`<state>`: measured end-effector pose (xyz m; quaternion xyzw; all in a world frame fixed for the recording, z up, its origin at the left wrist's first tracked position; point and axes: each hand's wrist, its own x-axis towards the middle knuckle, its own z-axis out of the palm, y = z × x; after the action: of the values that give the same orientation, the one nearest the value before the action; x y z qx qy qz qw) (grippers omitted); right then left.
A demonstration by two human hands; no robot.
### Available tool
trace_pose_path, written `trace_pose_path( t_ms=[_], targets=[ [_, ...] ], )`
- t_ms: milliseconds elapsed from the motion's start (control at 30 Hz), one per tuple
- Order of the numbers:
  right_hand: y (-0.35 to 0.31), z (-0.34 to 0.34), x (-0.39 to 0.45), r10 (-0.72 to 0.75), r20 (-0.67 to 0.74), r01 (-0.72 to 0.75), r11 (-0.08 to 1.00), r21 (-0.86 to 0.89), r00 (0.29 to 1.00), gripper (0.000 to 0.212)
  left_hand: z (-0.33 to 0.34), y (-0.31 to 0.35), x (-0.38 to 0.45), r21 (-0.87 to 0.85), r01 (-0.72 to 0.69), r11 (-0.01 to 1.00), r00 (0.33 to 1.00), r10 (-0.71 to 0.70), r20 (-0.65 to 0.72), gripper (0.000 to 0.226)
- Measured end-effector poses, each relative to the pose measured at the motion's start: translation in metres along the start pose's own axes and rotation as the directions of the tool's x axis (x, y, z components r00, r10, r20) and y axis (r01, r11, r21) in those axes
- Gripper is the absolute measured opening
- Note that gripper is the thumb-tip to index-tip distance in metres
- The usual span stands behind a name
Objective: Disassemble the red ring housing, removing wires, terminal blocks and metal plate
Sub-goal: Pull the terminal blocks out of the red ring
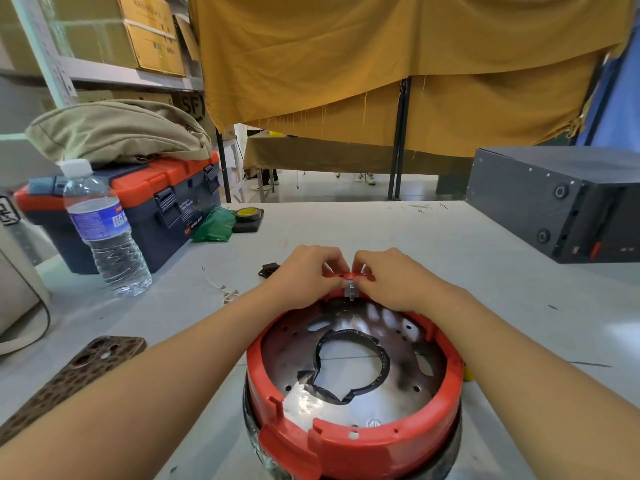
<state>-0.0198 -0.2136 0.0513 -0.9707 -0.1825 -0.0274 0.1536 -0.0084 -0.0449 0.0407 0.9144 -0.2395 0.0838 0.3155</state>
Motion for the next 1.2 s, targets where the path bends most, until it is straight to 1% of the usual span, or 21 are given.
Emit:
trace_pose_path(
  t_ms=[133, 233, 367, 467, 567, 767, 933, 1200],
  targets=[
    [-0.001, 0.007, 0.001, -0.007, -0.056, 0.011, 0.998, 0.065, 0.998, 0.018, -0.002, 0.003, 0.006, 0.030, 0.002, 1.000, 0.999, -0.003, 0.039, 0.009],
    [0.004, 0.008, 0.000, -0.019, -0.067, 0.026, 0.993, 0.115, 0.998, 0.016, -0.001, 0.004, 0.009, 0.072, -0.009, 0.997, 0.998, 0.005, 0.056, 0.012],
    [0.009, 0.007, -0.001, -0.033, -0.070, 0.042, 0.990, 0.135, 0.997, 0.018, 0.005, -0.001, 0.005, -0.030, 0.021, 0.999, 1.000, -0.021, 0.008, 0.012],
    [0.010, 0.007, -0.001, -0.033, -0.075, 0.043, 0.990, 0.134, 0.997, 0.021, 0.006, -0.004, 0.004, -0.033, 0.021, 0.999, 1.000, -0.021, 0.004, 0.010],
    [0.011, 0.009, -0.001, -0.016, -0.082, 0.029, 0.988, 0.150, 0.996, 0.023, 0.006, -0.004, 0.003, -0.015, 0.024, 1.000, 1.000, -0.024, 0.005, 0.013],
    [0.012, 0.010, -0.001, 0.015, -0.104, -0.002, 0.992, 0.127, 0.994, 0.020, 0.006, -0.004, 0.002, 0.015, 0.022, 1.000, 1.000, -0.022, -0.003, 0.015],
    [0.011, 0.010, -0.001, 0.011, -0.088, -0.002, 0.995, 0.102, 0.996, 0.016, 0.006, -0.004, 0.002, 0.016, 0.019, 1.000, 1.000, -0.019, -0.007, 0.014],
    [0.012, 0.011, -0.001, 0.029, -0.101, -0.023, 0.998, 0.059, 0.994, 0.018, 0.007, -0.005, 0.003, 0.033, 0.058, 0.998, 0.998, -0.057, -0.016, 0.014]
  ],
)
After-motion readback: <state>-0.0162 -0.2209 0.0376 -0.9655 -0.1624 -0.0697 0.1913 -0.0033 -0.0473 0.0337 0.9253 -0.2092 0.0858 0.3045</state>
